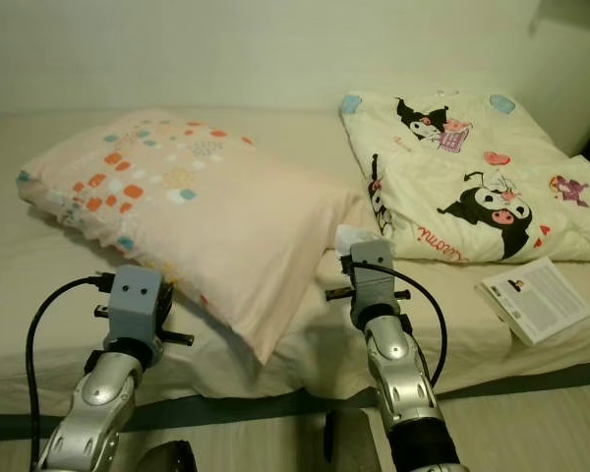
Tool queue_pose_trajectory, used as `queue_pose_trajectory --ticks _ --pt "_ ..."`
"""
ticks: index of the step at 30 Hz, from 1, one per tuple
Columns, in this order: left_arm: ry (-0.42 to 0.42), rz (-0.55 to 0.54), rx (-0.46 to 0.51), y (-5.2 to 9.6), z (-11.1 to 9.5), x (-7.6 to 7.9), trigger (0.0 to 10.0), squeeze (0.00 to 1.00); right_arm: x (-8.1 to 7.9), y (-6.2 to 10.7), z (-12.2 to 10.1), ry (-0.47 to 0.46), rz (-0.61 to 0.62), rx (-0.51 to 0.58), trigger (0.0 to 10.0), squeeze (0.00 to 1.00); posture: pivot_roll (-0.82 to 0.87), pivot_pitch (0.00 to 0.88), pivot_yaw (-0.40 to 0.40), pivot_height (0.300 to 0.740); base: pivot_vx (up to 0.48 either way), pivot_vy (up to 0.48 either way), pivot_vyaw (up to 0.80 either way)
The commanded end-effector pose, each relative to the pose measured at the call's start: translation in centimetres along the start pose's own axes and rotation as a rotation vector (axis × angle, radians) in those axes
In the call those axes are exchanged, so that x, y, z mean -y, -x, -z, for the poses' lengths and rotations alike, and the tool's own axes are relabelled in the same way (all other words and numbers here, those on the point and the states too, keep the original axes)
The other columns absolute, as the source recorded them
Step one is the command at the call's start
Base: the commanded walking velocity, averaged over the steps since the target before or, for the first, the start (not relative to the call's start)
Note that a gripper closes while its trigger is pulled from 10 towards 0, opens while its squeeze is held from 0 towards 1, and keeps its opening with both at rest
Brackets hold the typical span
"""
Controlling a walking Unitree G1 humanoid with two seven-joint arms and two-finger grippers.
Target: Clean up the room
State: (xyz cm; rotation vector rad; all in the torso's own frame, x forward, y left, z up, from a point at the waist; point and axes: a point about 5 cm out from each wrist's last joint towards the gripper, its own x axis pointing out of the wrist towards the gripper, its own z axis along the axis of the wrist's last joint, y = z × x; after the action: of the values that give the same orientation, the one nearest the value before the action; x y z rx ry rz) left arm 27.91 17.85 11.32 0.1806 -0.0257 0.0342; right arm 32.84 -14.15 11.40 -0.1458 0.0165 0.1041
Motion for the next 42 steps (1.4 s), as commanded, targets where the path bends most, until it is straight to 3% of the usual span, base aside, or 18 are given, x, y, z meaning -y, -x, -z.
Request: queue_pose_trajectory --ticks 1,12,33,42 --pt "0.004 -0.003 -0.016 0.09 0.51 0.11 10.0 0.00 -0.09 0.27 0.32 -0.002 -0.009 -0.019 10.0 0.00 -0.04 0.103 -0.064 0.622 0.000 0.000 0.00" --pt "0.010 0.000 -0.014 0.02 0.55 0.24 10.0 0.00 -0.40 0.26 0.21 0.070 -0.019 -0.015 10.0 0.00 -0.05 0.107 -0.059 0.622 0.000 0.000 0.00" --pt "-0.003 0.011 -0.023 0.05 0.77 0.36 10.0 0.00 -0.55 0.35 -0.18 0.075 -0.064 -0.002 10.0 0.00 -0.05 0.109 -0.069 0.622 0.000 0.000 0.00" --pt "-0.007 0.021 -0.016 0.11 0.62 0.71 10.0 0.00 -0.48 0.61 0.16 0.070 -0.070 -0.019 10.0 0.00 -0.05 0.112 -0.066 0.651 0.000 0.000 0.00"
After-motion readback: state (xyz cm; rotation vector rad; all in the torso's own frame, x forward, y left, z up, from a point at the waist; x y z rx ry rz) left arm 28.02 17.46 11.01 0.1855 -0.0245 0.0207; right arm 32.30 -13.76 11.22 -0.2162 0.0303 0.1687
